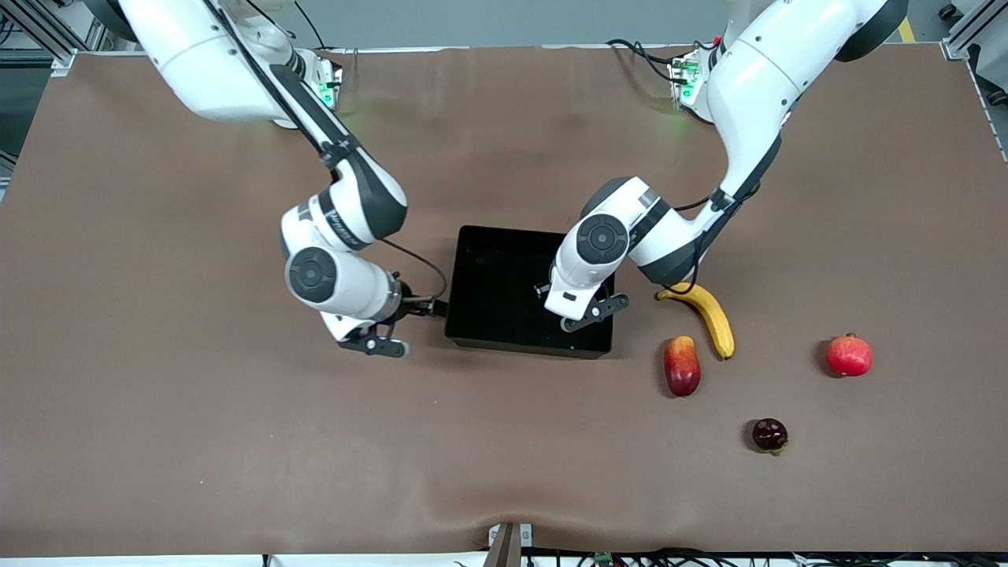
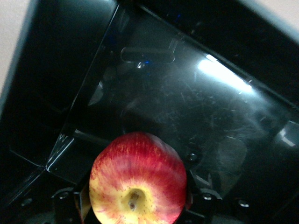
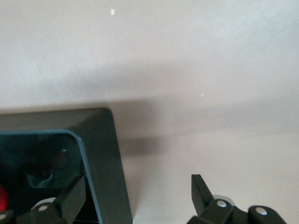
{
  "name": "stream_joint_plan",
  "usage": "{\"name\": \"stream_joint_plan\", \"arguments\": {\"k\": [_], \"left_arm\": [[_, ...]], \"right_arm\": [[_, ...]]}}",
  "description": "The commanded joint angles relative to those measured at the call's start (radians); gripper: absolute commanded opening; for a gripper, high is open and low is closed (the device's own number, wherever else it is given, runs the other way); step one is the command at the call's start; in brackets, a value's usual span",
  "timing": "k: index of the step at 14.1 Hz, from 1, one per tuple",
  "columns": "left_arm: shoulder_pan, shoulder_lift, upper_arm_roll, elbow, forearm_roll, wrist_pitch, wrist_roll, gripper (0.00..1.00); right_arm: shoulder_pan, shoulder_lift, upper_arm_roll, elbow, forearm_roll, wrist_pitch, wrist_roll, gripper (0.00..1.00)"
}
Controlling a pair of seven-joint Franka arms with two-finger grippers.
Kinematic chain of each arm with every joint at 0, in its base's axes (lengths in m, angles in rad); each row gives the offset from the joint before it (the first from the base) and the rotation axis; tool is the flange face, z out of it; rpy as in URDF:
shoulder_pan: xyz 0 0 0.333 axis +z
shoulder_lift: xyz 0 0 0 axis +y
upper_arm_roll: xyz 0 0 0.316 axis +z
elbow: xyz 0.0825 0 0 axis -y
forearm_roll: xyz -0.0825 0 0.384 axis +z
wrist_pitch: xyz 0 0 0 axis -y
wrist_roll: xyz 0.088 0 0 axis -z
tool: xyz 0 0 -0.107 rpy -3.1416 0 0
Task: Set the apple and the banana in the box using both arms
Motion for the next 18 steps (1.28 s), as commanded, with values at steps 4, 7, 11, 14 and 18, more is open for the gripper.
{"name": "stream_joint_plan", "arguments": {"k": [4, 7, 11, 14, 18], "left_arm": [[-0.001, 0.010, 0.030, 0.009, 0.034, 0.006, -0.011, 1.00], [0.011, -0.016, 0.032, 0.041, 0.035, -0.017, -0.011, 1.00], [0.048, -0.103, 0.030, 0.223, 0.035, -0.314, 0.074, 1.00], [0.162, -0.213, 0.021, 0.262, 0.022, -0.420, 0.229, 1.00], [0.268, -0.376, 0.021, 0.262, 0.017, -0.498, 0.358, 1.00]], "right_arm": [[-0.126, -0.093, 0.008, -0.020, 0.010, -0.062, -0.143, 1.00], [-0.199, -0.136, 0.006, -0.026, 0.002, -0.090, -0.250, 1.00], [-0.308, -0.263, 0.006, -0.023, -0.022, -0.223, -0.402, 1.00], [-0.408, -0.363, 0.009, -0.017, -0.021, -0.318, -0.554, 1.00], [-0.436, -0.486, -0.044, -0.007, -0.015, -0.468, -0.619, 1.00]]}}
